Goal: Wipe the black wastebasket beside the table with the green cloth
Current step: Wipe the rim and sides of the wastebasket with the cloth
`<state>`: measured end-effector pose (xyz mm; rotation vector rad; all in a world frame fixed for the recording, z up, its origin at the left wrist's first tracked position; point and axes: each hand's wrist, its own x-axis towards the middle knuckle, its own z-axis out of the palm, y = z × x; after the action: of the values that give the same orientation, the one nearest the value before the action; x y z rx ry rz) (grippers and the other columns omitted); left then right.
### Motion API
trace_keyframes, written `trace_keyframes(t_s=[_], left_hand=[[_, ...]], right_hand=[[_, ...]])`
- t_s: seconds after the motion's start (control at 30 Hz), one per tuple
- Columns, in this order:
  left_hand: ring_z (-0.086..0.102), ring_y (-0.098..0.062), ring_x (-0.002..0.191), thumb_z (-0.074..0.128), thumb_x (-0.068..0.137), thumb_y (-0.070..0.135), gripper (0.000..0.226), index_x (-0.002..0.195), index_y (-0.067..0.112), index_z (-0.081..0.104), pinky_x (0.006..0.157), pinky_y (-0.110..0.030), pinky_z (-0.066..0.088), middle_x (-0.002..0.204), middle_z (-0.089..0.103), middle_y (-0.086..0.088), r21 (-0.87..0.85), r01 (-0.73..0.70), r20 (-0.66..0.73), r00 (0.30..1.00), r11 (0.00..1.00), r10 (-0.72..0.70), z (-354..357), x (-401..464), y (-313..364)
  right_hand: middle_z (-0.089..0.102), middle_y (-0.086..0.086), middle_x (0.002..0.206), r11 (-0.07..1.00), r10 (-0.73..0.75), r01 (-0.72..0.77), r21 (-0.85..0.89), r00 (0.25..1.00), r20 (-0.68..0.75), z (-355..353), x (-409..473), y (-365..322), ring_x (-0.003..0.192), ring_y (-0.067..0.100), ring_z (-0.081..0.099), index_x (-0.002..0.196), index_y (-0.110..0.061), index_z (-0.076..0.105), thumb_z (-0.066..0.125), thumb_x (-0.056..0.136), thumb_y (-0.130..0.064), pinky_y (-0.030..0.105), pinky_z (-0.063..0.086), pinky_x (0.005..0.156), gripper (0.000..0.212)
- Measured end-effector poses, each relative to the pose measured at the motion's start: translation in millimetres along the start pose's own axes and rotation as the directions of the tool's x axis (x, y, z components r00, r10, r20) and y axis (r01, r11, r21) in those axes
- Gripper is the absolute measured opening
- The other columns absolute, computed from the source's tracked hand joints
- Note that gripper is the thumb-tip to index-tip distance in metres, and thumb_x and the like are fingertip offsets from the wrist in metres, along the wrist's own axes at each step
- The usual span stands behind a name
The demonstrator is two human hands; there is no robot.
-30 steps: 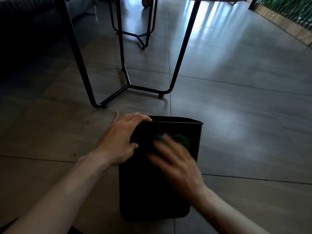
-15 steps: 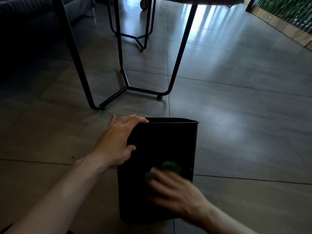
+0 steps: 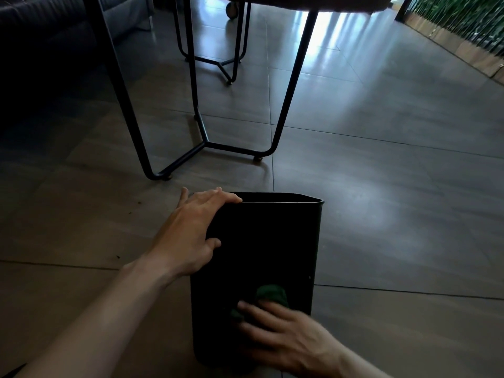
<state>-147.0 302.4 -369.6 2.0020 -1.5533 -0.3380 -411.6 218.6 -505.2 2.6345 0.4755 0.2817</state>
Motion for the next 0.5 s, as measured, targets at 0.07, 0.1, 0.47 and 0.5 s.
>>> trace_keyframes(t_s=[0.07, 0.1, 0.47, 0.5], left_hand=[[0.025, -0.006, 0.149, 0.081, 0.071, 0.002, 0.085, 0.138, 0.041, 0.046, 0.126, -0.051, 0.004, 0.149, 0.048, 0.009, 0.003, -0.002, -0.006, 1.0, 1.0, 0.002, 0, 0, 1], [0.025, -0.006, 0.149, 0.081, 0.071, 0.002, 0.085, 0.138, 0.041, 0.047, 0.126, -0.051, 0.004, 0.148, 0.049, 0.009, 0.003, -0.002, -0.01, 1.0, 1.0, 0.002, 0, 1, 1], [0.025, -0.006, 0.149, 0.08, 0.072, 0.005, 0.084, 0.139, 0.042, 0.046, 0.126, -0.049, 0.002, 0.148, 0.048, 0.01, 0.012, -0.002, -0.001, 1.0, 1.0, 0.002, 0, 0, 2], [0.025, -0.006, 0.149, 0.08, 0.072, 0.005, 0.084, 0.139, 0.042, 0.046, 0.126, -0.05, 0.003, 0.148, 0.048, 0.01, 0.009, -0.005, 0.001, 1.0, 1.0, 0.005, 0, 0, 3]], right_hand=[[0.047, 0.005, 0.155, 0.981, 0.172, -0.167, 0.095, 0.983, -0.056, -10, 9, 27, 0.155, 0.038, 0.027, 0.147, -0.031, 0.047, 0.05, 0.108, -0.022, 0.05, 0.035, 0.122, 0.04], [0.046, 0.007, 0.157, 0.95, 0.297, -0.286, 0.125, 0.951, -0.084, -16, 15, 43, 0.155, 0.039, 0.027, 0.15, -0.031, 0.046, 0.048, 0.109, -0.023, 0.052, 0.03, 0.124, 0.042], [0.043, 0.0, 0.156, 0.999, 0.049, -0.048, -0.02, 0.998, 0.032, -1, -2, -4, 0.157, 0.043, 0.013, 0.149, -0.035, 0.045, 0.056, 0.106, -0.025, 0.048, 0.03, 0.125, 0.046], [0.045, -0.002, 0.154, 1.0, -0.003, 0.004, -0.03, 0.999, 0.054, -4, -6, 0, 0.156, 0.041, 0.014, 0.147, -0.036, 0.047, 0.061, 0.103, -0.026, 0.046, 0.035, 0.123, 0.047]])
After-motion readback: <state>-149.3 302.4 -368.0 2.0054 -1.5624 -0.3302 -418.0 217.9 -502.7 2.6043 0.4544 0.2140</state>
